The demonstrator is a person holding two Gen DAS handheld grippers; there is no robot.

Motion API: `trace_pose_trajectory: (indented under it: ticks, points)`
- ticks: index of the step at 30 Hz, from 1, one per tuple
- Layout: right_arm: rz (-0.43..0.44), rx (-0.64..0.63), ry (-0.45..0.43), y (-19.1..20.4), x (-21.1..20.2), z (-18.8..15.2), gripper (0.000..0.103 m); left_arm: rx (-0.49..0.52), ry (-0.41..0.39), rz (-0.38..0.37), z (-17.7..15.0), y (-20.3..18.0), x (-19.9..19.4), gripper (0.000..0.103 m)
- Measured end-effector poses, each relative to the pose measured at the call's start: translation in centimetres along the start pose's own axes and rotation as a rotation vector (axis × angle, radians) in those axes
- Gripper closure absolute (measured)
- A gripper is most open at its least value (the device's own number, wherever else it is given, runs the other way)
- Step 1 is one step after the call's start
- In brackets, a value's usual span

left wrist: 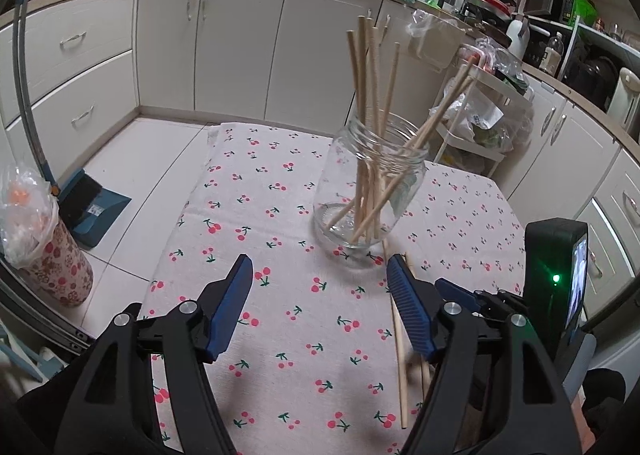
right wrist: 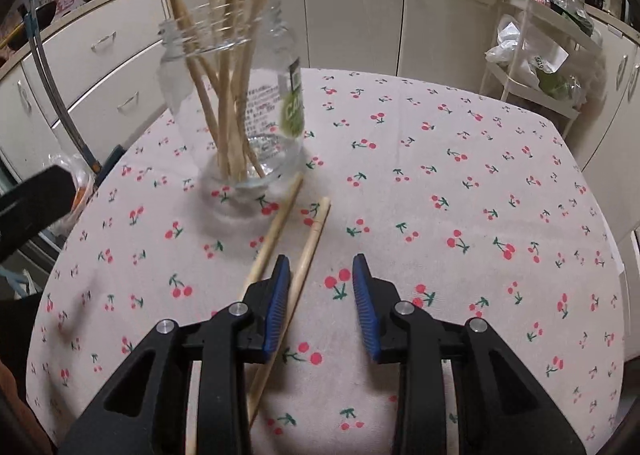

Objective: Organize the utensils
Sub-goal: 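Move both open tools back toward the loose sticks beside the jar, then grasp a loose wooden stick with the left tool while the right tool grasps another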

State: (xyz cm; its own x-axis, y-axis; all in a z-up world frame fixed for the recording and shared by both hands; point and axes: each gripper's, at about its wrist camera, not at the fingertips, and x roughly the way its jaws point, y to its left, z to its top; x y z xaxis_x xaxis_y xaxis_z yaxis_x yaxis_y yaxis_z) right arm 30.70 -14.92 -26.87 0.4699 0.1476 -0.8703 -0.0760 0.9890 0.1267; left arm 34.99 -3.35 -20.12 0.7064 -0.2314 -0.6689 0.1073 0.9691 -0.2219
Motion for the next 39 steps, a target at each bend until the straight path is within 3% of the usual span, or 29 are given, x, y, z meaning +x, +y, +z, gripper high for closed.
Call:
trace_pose_trajectory:
  ticks: [4,13,20,26,34,39]
  points:
    - [-0.023,-0.003,0.005,-1.8,-0.6,-0.6,0.071,0.016,0.008,0.003,0.0,-0.7,-0.1,0.034]
    - [-0.023,0.007,0.019,-5.2,-2.2,-2.4,0.090,0.078,0.041,0.004,-0.4,-3.2,0.4,0.033]
    - [-0.008,0.052,0.018,-6.8,-2.9,-3.1,0.092,0.144,0.084,0.009,-1.3,-5.3,1.1,0.033]
    - [0.014,0.088,0.016,-7.7,-3.2,-3.5,0.093,0.157,0.117,0.020,-2.0,-4.4,1.2,0.033]
    - [0.046,0.126,0.016,-8.5,-3.8,-4.1,0.093,0.295,0.209,0.047,-4.7,-6.9,3.6,0.034]
    - [0.066,0.133,0.013,-8.7,-4.2,-4.7,0.093,0.345,0.255,0.047,-6.5,-7.5,3.9,0.088]
